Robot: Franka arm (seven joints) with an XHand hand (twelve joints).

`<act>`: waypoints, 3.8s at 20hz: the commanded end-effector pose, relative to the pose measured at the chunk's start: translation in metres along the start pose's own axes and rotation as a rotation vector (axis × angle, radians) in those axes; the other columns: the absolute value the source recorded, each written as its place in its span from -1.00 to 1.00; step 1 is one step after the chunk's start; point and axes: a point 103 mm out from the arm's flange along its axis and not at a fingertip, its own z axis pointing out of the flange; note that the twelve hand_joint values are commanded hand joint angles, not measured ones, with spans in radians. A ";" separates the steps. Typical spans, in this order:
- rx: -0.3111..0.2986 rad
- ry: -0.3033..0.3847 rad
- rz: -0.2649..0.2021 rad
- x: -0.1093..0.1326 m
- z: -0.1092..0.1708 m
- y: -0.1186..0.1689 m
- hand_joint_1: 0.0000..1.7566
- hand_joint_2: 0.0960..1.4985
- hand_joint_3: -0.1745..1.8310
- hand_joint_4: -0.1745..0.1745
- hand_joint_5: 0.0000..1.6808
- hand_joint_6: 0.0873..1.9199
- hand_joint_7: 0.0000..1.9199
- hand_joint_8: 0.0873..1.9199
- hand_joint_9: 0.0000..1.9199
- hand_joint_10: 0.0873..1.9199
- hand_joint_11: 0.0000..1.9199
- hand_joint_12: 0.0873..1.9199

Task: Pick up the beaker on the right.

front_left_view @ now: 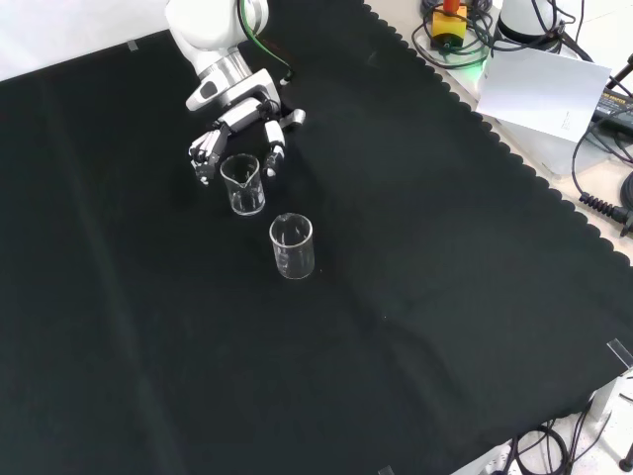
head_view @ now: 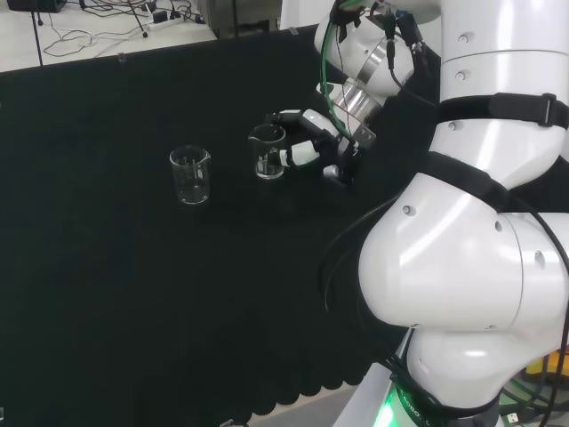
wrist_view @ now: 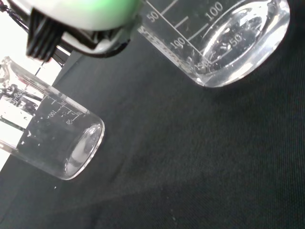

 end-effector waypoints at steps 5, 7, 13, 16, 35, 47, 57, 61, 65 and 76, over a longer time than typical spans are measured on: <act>-0.022 0.031 -0.008 -0.001 0.005 0.005 0.06 -0.44 -0.18 -0.16 -0.35 -1.00 -0.60 -0.40 -0.50 -0.45 -0.98 0.40; -0.027 0.039 -0.012 0.001 0.005 0.006 0.06 -0.44 -0.18 -0.16 -0.35 -1.00 -0.60 -0.40 -0.50 -0.45 -0.98 0.40; -0.028 0.047 -0.018 0.004 0.008 0.008 0.06 -0.44 -0.18 -0.16 -0.36 -1.00 -0.59 -0.40 -0.48 -0.45 -0.96 0.40; -0.036 0.061 -0.012 0.004 0.010 0.009 0.06 -0.44 -0.18 -0.16 -0.36 -1.00 -0.59 -0.39 -0.47 -0.45 -0.96 0.40; -0.051 0.097 -0.003 0.008 0.019 0.015 0.08 -0.41 -0.18 -0.17 -0.27 -0.97 -0.52 -0.38 -0.37 -0.48 -0.91 0.39; -0.126 0.115 0.034 0.012 0.018 0.018 0.29 -0.08 -0.26 -0.10 0.25 -0.10 -0.28 -0.38 -0.17 -0.53 -0.74 0.37; -0.112 -0.017 0.014 0.035 -0.015 0.022 0.51 -0.31 -0.03 -0.99 0.43 -0.23 0.37 -0.30 0.46 -0.28 0.19 -0.18; -0.066 -0.111 -0.009 0.047 -0.029 0.023 0.50 -0.25 -0.09 -1.00 0.46 -0.27 0.34 -0.30 0.49 -0.28 0.21 -0.20; -0.038 -0.173 -0.021 0.060 -0.037 0.021 0.50 -0.33 -0.02 -1.00 0.46 -0.27 0.41 -0.35 0.51 -0.29 0.22 -0.20; 0.076 -0.290 -0.035 0.096 -0.035 0.020 0.52 -0.48 0.13 -1.00 0.47 -0.28 0.54 -0.46 0.58 -0.35 0.25 -0.21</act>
